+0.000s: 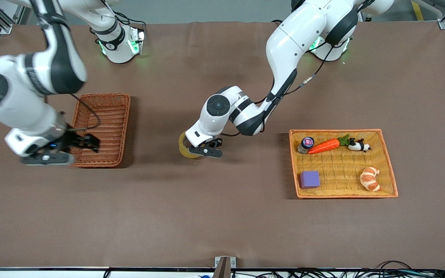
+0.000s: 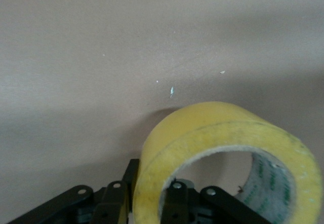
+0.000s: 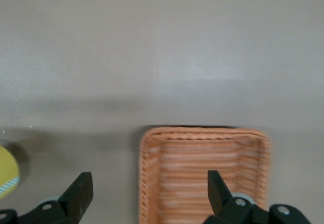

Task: Move tape to another basket
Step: 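Set the tape on the table with the left gripper while the right gripper approaches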

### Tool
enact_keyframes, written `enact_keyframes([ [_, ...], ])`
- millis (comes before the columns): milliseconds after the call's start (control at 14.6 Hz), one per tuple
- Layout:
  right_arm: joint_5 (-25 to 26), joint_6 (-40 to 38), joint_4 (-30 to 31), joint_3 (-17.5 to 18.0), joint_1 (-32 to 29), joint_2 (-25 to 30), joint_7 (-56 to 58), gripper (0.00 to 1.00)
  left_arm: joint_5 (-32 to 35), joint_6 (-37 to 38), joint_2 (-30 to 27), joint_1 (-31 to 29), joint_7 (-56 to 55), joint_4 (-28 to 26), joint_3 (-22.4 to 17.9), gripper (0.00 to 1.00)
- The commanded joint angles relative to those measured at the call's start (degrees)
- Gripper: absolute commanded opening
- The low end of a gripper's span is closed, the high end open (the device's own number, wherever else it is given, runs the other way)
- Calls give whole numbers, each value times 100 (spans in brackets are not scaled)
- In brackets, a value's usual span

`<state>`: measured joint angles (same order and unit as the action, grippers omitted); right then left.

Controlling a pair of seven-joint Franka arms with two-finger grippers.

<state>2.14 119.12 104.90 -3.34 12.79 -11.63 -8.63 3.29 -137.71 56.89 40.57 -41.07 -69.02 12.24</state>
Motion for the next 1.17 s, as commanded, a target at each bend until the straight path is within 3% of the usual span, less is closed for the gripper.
enact_keyframes([
  [0,68,479,390,-26,364,-207,-270,100,-83,-98,59,4,-50,134,-73,71],
  [206,68,647,408,-18,680,-497,-656,100,-74,102,-212,-241,-76,99,-73,100],
  [549,59,1068,601,-17,1480,-910,-1676,100,5,2095,-1328,-629,29,-59,-81,100],
  [686,41,1332,689,-9,1621,-955,-1755,100,14,2807,-1741,-996,561,-190,-47,100],
  [824,-46,1656,680,-9,1823,-1235,-1966,100,-82,3109,-2242,-1523,1476,-384,-20,100],
  [1098,-99,1807,637,-9,2113,-1516,-2203,100,-83,3337,-2858,-2376,1664,-402,-20,100],
])
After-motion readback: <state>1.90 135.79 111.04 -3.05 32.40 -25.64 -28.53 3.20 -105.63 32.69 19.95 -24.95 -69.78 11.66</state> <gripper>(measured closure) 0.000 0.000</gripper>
